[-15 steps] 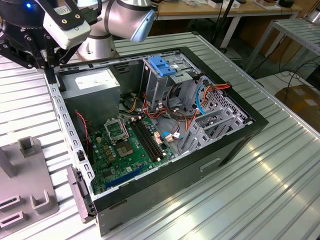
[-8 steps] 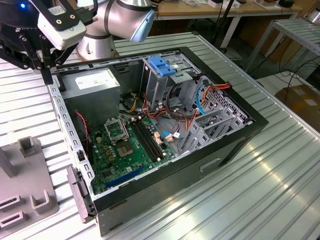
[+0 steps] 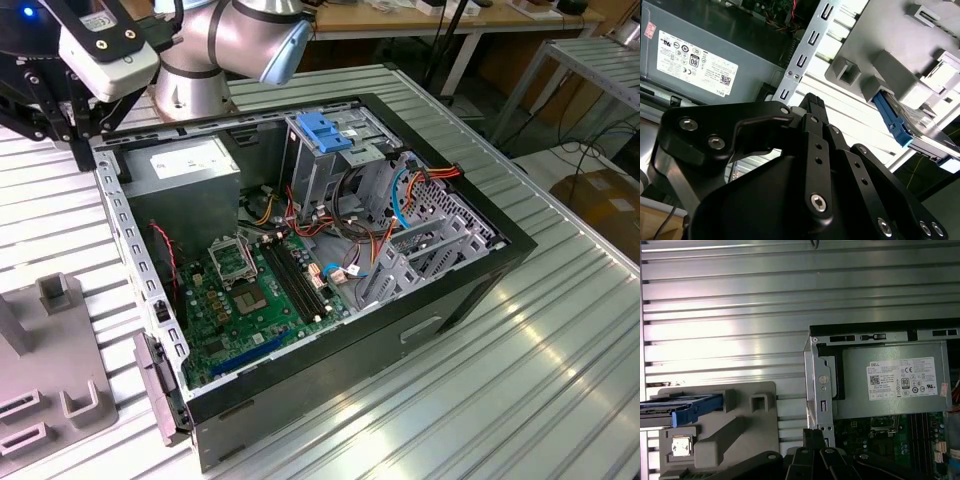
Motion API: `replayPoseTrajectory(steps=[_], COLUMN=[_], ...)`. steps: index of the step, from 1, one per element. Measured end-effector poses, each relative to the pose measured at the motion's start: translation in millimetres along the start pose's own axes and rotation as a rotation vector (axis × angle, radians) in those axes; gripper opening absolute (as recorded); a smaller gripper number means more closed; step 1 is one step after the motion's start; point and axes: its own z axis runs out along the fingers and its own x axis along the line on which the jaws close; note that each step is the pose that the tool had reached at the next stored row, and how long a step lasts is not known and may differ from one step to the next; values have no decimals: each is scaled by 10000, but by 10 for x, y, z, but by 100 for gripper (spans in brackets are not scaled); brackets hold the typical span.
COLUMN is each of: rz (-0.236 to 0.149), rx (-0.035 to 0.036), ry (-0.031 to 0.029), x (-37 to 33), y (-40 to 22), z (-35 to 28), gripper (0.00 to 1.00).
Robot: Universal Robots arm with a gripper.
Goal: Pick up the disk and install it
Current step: 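Reach for the disk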
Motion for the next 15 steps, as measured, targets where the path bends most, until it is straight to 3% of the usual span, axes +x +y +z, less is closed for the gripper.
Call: replayPoseTrajectory(steps=[15], rz=[-1], rx=[1], ry=[1], x=[130], y=[-10], z=[-3], gripper=[10])
